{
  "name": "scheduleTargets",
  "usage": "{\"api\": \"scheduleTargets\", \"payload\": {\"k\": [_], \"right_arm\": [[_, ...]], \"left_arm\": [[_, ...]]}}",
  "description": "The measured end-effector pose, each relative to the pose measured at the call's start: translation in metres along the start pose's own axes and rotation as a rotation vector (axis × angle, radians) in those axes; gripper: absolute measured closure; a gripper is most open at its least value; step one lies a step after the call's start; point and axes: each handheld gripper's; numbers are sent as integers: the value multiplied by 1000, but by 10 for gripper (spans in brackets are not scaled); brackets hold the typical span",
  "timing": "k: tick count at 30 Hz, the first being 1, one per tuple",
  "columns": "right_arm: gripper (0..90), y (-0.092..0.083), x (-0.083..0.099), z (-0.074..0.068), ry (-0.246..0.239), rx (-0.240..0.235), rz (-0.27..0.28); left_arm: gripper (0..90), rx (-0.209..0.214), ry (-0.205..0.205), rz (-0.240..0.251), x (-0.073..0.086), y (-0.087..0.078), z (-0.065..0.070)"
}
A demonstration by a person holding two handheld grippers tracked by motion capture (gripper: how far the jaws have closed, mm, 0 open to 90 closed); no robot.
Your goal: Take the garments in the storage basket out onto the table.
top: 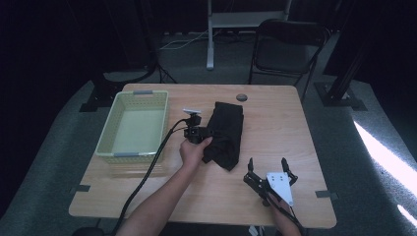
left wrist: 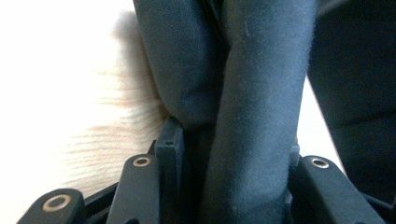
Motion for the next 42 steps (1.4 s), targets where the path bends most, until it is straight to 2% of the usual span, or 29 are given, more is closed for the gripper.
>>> {"api": "scheduleTargets", "payload": {"k": [3,9,12,15,16,17,18,20,22,23,24,26,32,35,38,42], "right_arm": [[1,0,0,0,0,0,-1],[1,0,0,0,-1,0,-1],[1,0,0,0,-3,0,-1],[1,0,0,0,-4,0,-1],[1,0,0,0,-3,0,-2],[1,0,0,0,-3,0,-2],[1,0,0,0,-4,0,-2],[1,0,0,0,-3,0,-2],[1,0,0,0,-2,1,-4],[1,0,0,0,-2,1,-4],[1,0,0,0,-3,2,-3],[1,0,0,-1,-5,1,-3],[1,0,0,0,-6,1,-3],[1,0,0,0,-4,1,-4],[1,0,0,0,-7,1,-3],[1,0,0,0,-6,-1,-4]], "left_arm": [[591,-34,40,13,4,3,3],[581,-84,87,38,7,5,8],[576,-133,146,53,10,5,14],[569,-196,228,76,14,6,23],[567,-210,245,82,15,6,25],[563,-210,245,82,15,6,25],[558,-249,289,96,18,7,30],[553,-285,325,108,20,8,34],[539,-334,390,121,24,9,41],[535,-334,390,121,24,9,41],[520,-381,452,136,27,11,47],[494,-447,547,155,31,14,55],[482,-540,665,175,38,18,67],[475,-555,686,181,39,20,68],[425,-569,694,184,38,19,67],[377,-550,664,175,33,18,64]]}}
Point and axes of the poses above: each handheld gripper's, and its own axes: y roughly forward along the jaws, x roughly out of its underside, z roughly to its right, and after that the axes turned 6 degrees about -x, right-handed
